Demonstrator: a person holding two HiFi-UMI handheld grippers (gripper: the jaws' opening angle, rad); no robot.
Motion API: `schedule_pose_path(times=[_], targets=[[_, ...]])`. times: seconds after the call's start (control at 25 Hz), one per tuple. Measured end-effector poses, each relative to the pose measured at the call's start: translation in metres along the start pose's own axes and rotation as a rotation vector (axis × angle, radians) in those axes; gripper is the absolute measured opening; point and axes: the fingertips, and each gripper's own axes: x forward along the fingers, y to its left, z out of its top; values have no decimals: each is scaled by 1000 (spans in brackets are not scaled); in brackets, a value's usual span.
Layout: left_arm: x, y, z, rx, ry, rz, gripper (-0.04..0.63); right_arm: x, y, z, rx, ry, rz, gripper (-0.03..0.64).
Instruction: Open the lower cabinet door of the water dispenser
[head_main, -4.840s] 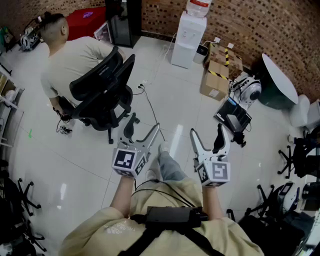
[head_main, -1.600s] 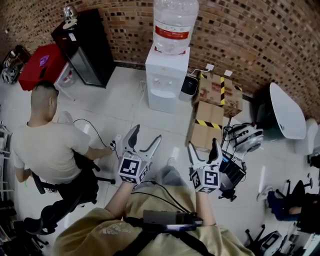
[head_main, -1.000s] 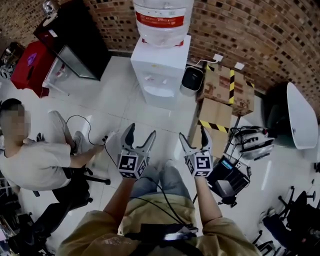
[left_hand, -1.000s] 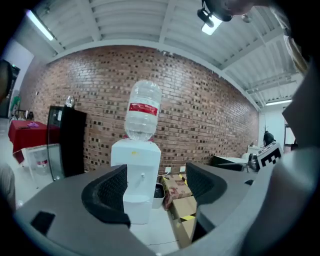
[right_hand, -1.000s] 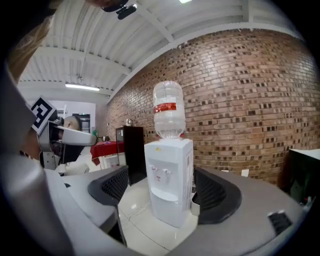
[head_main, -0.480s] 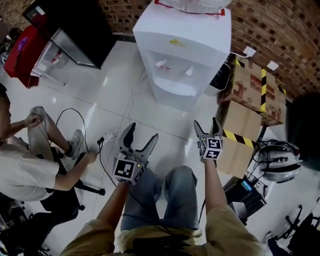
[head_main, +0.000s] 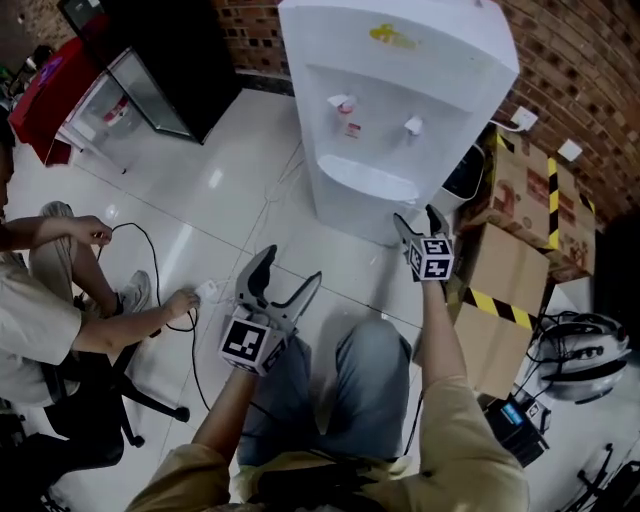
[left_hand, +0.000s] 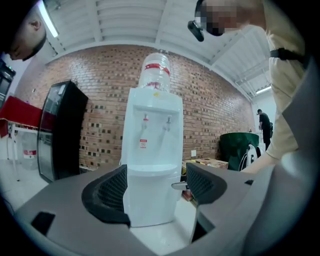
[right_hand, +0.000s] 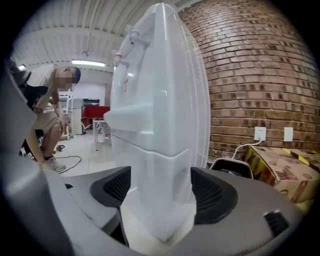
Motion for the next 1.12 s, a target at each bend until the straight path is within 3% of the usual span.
schedule_pose_path(times=[0.04, 0.28, 0.48, 0.56, 0.8, 1.0, 1.12], targets=[[1, 1, -6, -16, -5, 1, 348, 6, -1, -1, -11, -2, -1, 364], [1, 7, -12, -64, -20, 5, 348, 1, -2, -2, -3, 8, -3, 280], [0, 16, 4, -62, -32, 20, 348, -33, 33, -14, 13, 17, 35, 229], [-5, 11, 18, -68, -26, 14, 348, -61, 61, -27, 13, 55, 97, 178], [-14, 12, 59, -48, -10, 11, 348, -98, 182, -40, -11, 150, 367, 140], [-30, 22, 73, -67, -2, 65, 348, -75, 280, -28, -95, 198, 615, 169], [-43, 32, 84, -76, 19, 105, 348, -65, 301, -28, -71, 259, 657, 172]])
